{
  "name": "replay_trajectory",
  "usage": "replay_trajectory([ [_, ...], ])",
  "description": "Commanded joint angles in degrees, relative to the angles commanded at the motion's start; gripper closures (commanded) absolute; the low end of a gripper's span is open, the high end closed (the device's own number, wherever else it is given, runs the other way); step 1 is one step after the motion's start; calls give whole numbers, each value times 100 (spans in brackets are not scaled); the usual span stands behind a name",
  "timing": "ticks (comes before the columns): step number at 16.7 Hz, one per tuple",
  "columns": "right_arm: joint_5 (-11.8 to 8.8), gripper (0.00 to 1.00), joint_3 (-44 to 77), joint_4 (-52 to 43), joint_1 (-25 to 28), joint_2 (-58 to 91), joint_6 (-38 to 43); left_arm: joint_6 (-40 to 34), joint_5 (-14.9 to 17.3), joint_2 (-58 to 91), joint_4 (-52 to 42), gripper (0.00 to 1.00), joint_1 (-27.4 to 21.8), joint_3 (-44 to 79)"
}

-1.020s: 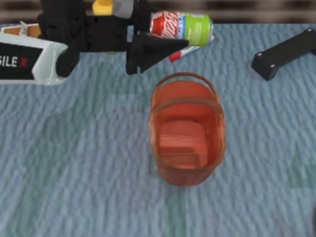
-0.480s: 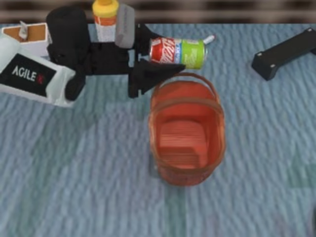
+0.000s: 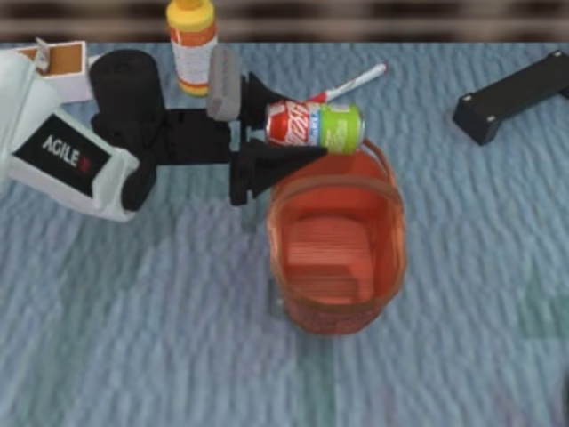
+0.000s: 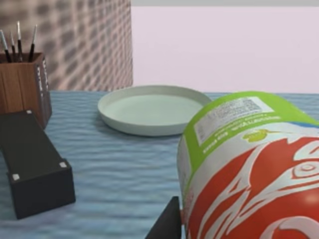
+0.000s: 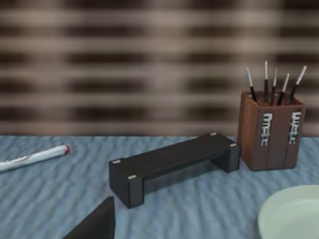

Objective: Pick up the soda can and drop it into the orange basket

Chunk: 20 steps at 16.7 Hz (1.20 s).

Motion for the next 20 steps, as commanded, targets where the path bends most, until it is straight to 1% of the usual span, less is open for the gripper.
replay_trajectory([
  [13,0,0,0,0,0,0,0,0,0,0,0,2,0,0],
  [14,0,0,0,0,0,0,0,0,0,0,0,0,0,0],
  [20,0,0,0,0,0,0,0,0,0,0,0,0,0,0],
])
